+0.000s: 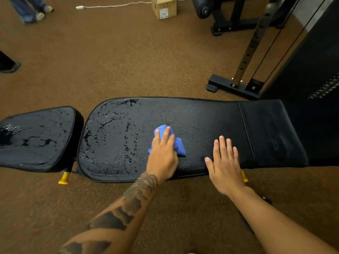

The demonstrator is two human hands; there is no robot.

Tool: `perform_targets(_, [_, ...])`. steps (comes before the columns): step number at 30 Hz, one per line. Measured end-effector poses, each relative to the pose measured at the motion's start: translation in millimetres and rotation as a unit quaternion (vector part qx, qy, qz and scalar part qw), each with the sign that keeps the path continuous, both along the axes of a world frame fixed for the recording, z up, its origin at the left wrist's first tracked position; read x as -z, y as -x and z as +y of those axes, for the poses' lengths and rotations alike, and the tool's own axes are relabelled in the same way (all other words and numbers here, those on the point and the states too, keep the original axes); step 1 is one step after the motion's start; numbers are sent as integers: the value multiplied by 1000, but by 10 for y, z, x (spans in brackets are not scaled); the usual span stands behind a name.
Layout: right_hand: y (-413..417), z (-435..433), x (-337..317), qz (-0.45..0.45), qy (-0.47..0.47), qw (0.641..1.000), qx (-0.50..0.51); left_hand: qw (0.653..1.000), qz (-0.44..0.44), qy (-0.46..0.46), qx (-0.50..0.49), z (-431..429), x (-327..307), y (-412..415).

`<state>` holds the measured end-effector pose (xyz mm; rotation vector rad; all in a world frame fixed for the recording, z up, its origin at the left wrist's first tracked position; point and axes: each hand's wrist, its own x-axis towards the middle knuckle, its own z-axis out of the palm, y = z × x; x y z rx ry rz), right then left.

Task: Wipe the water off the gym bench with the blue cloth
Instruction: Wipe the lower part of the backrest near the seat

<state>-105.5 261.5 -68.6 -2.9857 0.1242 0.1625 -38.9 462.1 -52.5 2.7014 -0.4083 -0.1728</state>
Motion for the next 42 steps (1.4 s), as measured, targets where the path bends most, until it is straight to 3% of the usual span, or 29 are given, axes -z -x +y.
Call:
perform_targets(5, [0,-11,-15,-3,2,1000,0,997,-17,9,-77,289,55,462])
perform_targets(13, [-8,14,6,4,-6,1000,15,1000,0,-29,1,-326,-16,501])
perform_targets(26, [-2,13,-17,18,28,999,10,998,21,-17,59,-233,-30,402])
perform_targets(31, [-26,0,-84,48,-2,999,13,997,58,4,59,-193,-83,367])
perform_targets(35, [-90,94,-199,36,-55,996,60,989,80,107,62,-22,-184,331])
perform_targets(39, [-139,329,-296,-64,-141,986,63,987,71,141,44,288,-229,351])
perform_targets(42, [-168,540,-358,-114,-214,970,-12,989,53,136,18,546,-204,388])
